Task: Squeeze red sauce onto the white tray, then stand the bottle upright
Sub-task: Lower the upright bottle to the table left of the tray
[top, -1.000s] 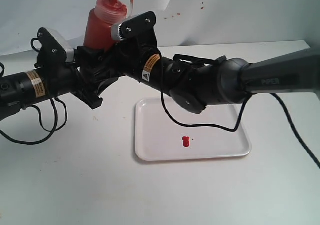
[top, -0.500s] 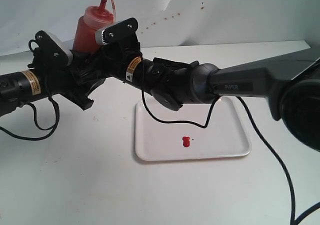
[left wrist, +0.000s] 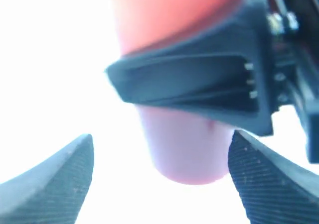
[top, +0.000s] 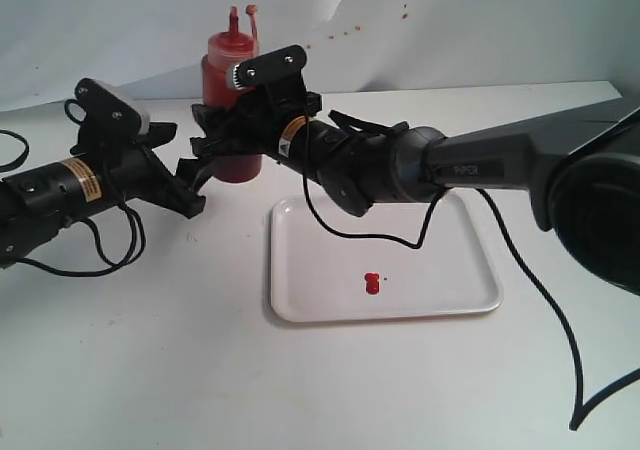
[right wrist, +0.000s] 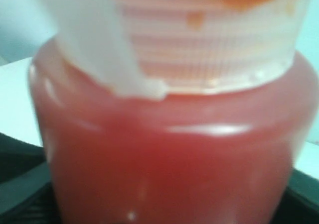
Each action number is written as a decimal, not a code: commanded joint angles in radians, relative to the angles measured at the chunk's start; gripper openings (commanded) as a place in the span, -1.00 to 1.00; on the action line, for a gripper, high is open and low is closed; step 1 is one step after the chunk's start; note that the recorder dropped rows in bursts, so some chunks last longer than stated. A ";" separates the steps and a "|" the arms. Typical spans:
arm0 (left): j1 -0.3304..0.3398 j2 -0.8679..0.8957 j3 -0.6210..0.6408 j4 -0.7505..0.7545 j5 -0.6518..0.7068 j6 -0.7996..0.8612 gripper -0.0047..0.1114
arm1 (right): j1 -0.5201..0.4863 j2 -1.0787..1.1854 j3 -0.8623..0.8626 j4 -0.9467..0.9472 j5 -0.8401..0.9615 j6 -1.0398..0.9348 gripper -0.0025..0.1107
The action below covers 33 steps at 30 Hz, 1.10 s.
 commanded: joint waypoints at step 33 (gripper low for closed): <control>-0.006 -0.009 0.004 -0.869 0.043 0.503 0.89 | 0.053 0.182 -0.209 -0.222 0.051 -0.058 -0.54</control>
